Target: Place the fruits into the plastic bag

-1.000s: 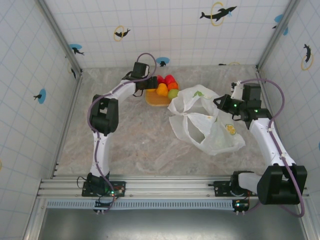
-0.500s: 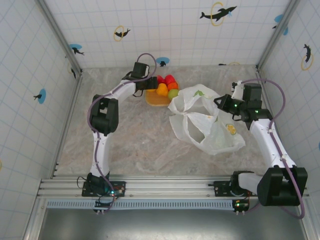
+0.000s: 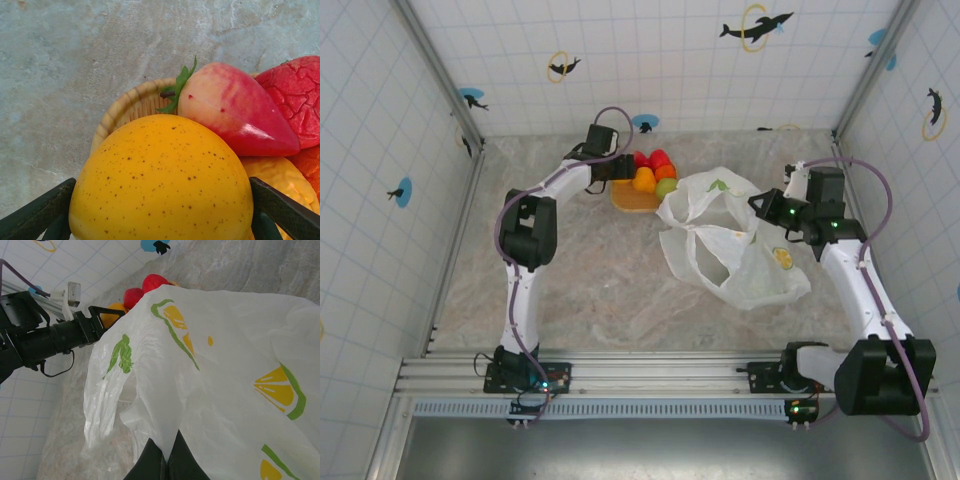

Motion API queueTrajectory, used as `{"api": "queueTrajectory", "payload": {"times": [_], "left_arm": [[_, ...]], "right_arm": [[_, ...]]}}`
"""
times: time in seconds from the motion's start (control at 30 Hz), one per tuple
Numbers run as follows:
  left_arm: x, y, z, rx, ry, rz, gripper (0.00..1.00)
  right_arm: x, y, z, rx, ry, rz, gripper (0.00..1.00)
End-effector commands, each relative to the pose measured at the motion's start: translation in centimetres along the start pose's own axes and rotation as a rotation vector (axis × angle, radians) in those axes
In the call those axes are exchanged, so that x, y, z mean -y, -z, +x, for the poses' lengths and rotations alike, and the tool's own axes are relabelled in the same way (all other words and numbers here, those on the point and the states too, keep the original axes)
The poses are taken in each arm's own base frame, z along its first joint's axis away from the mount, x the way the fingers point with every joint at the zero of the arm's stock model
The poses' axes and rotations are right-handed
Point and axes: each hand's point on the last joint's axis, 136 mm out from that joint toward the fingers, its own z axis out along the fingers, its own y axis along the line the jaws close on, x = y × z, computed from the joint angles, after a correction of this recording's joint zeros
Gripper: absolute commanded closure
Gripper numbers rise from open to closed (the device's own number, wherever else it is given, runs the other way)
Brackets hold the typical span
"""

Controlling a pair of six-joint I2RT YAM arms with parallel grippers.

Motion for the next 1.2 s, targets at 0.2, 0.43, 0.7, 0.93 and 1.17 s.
{"api": "queueTrajectory", "payload": {"times": [0.2, 0.43, 0.7, 0.93, 1.17], "left_arm": [[-0.5, 1.7, -2.0, 0.041, -0.009, -0.033, 0.30], [-0.4, 6.4, -2.3, 0.094, -0.004, -0.052, 0.33], [1.5, 16.3, 3.8, 0.185, 0.092, 0.105, 0.34], [9.6, 21.8, 12.3, 0.111, 0.028, 0.406, 0.35], [18.8, 21.6, 18.1, -0.039, -0.150, 0.603, 0.36]], "right_arm": [[-0.5, 0.6, 0.3, 0.012, 0.011, -0.005, 1.00], [-0.6, 0.8, 0.1, 0.021, 0.009, -0.006, 1.00], [-0.6, 0.4, 0.1, 0.042, -0.026, -0.025, 1.00], [-1.1, -0.3, -0.3, 0.056, -0.064, -0.060, 1.00], [-1.9, -0.7, -0.3, 0.052, -0.084, -0.096, 1.00]]}}
